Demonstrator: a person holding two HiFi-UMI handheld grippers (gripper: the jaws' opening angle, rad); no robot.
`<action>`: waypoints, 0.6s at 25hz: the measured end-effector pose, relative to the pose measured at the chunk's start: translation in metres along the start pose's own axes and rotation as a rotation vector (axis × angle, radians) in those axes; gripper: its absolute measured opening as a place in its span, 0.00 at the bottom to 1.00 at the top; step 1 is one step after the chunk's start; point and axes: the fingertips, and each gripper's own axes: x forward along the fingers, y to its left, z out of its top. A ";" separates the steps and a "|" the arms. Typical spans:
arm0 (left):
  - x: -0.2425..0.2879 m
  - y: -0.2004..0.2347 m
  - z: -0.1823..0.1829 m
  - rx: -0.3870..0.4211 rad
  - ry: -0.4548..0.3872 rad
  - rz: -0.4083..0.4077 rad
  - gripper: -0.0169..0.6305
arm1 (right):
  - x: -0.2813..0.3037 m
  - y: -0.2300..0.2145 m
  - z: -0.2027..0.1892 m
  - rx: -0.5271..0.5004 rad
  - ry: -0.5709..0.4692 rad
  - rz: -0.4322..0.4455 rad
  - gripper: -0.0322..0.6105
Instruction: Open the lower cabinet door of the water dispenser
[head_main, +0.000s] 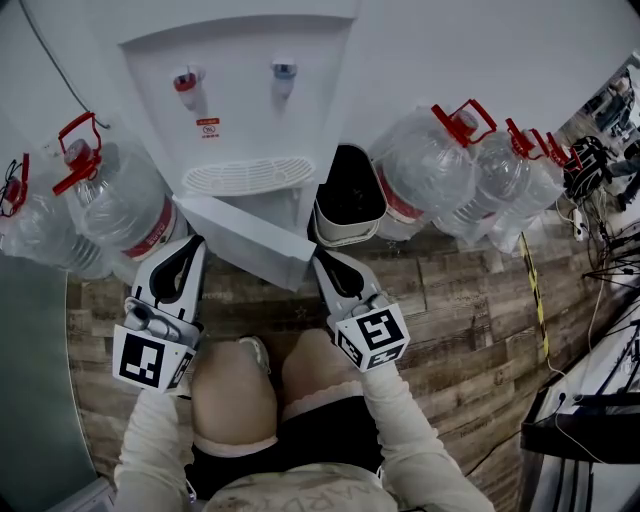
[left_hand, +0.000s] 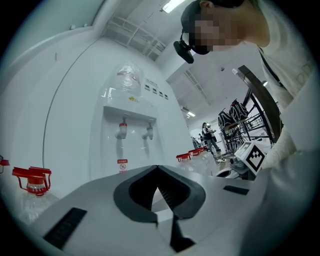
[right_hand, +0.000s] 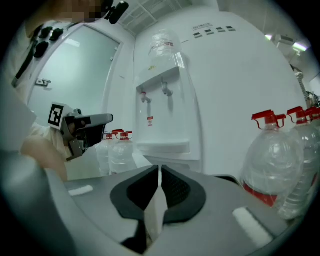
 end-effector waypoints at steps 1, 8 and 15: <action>0.001 -0.001 -0.001 -0.002 0.000 -0.002 0.03 | -0.001 -0.001 0.007 -0.004 -0.015 -0.007 0.08; 0.015 0.000 -0.011 -0.016 0.007 -0.019 0.03 | 0.007 -0.010 0.035 -0.060 -0.060 -0.028 0.07; 0.036 0.018 -0.016 -0.033 0.028 -0.029 0.03 | 0.031 -0.018 0.058 -0.108 -0.097 -0.049 0.06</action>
